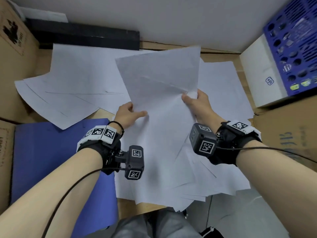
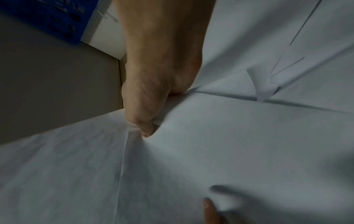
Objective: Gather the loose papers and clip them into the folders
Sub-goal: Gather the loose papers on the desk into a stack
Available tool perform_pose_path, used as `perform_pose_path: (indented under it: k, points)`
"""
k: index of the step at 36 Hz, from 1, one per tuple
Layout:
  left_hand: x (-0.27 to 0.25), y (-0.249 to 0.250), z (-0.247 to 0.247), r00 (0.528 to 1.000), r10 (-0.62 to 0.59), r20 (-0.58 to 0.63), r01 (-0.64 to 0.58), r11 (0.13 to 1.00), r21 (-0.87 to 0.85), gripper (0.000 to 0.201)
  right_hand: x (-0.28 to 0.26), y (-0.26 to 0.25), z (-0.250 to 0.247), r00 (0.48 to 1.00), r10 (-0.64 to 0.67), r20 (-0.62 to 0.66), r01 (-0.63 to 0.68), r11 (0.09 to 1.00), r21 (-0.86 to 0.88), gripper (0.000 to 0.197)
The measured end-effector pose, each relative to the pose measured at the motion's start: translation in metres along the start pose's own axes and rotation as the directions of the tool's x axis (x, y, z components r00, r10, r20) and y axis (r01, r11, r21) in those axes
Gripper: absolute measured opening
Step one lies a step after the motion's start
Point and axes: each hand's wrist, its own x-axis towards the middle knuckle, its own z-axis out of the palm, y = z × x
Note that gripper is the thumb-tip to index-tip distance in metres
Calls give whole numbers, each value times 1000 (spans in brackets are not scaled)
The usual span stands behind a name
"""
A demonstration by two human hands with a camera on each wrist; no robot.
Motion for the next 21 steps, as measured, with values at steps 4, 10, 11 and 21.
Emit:
perform_pose_path:
  k: [4, 10, 11, 21]
  points:
    - [0, 11, -3, 998, 56, 26, -58, 997, 53, 29, 0, -18, -10, 996, -61, -72, 67, 994, 86, 12]
    - [1, 28, -5, 992, 106, 69, -116, 982, 147, 48, -1, -30, -27, 990, -48, -136, 64, 992, 113, 11]
    - [1, 30, -6, 989, 137, 56, -144, 979, 147, 47, -1, -30, -28, 990, -38, -136, 54, 992, 112, 12]
    - [-2, 30, -23, 975, 178, -132, -188, 980, -67, 19, -19, -15, -17, 941, 247, 231, -217, 965, -150, 23]
